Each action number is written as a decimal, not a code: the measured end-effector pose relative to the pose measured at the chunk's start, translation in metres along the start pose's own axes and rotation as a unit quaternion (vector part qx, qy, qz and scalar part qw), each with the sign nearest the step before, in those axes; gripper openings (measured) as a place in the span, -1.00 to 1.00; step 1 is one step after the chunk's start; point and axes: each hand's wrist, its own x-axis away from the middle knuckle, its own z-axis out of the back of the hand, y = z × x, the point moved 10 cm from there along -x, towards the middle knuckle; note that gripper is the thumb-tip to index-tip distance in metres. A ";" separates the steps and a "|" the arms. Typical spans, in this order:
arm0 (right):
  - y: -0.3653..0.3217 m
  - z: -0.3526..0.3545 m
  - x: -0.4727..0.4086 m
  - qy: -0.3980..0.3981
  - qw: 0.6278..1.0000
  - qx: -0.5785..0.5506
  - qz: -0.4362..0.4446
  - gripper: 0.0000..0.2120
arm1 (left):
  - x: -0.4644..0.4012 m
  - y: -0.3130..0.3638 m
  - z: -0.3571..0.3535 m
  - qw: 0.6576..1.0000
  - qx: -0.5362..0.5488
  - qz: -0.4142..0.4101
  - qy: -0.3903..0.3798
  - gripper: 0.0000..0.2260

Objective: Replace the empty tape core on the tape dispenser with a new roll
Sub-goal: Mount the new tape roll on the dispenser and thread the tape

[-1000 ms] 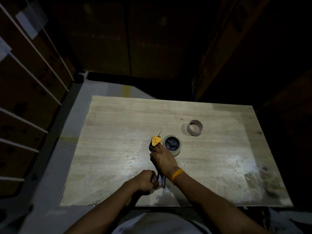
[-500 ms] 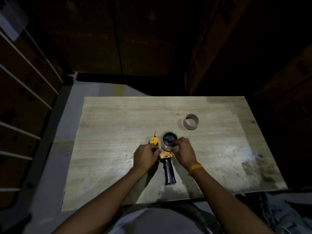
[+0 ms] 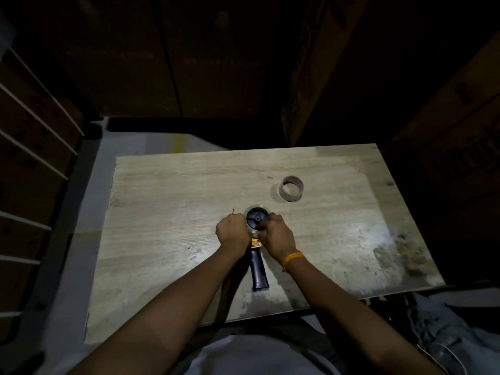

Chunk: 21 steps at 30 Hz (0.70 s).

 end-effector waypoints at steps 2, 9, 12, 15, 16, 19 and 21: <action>-0.001 0.000 0.000 -0.005 1.000 0.002 0.004 -0.67 | 0.000 0.002 -0.003 1.000 -0.007 0.009 -0.003 -0.80; -0.001 -0.001 0.004 -0.011 1.000 -0.005 0.014 -0.66 | -0.003 0.002 -0.006 0.999 -0.027 0.018 -0.006 -0.79; 0.006 -0.005 0.016 0.017 0.997 -0.063 -0.028 -0.58 | -0.006 -0.002 -0.007 0.999 -0.038 -0.002 -0.016 -0.78; 0.012 -0.037 0.040 -0.062 0.987 -0.122 -0.086 -0.32 | -0.008 -0.001 -0.008 0.997 -0.043 -0.037 -0.043 -0.79; 0.010 -0.051 0.047 -0.107 0.984 -0.116 -0.084 -0.25 | -0.009 0.000 -0.007 0.997 -0.043 -0.051 -0.048 -0.79; 0.001 -0.082 0.061 -0.186 0.979 -0.077 -0.039 -0.41 | -0.010 0.005 -0.004 0.992 -0.057 -0.101 -0.056 -0.78; 0.000 -0.086 0.063 -0.178 0.978 -0.096 -0.044 -0.58 | -0.008 0.007 -0.004 0.988 -0.061 -0.130 -0.060 -0.76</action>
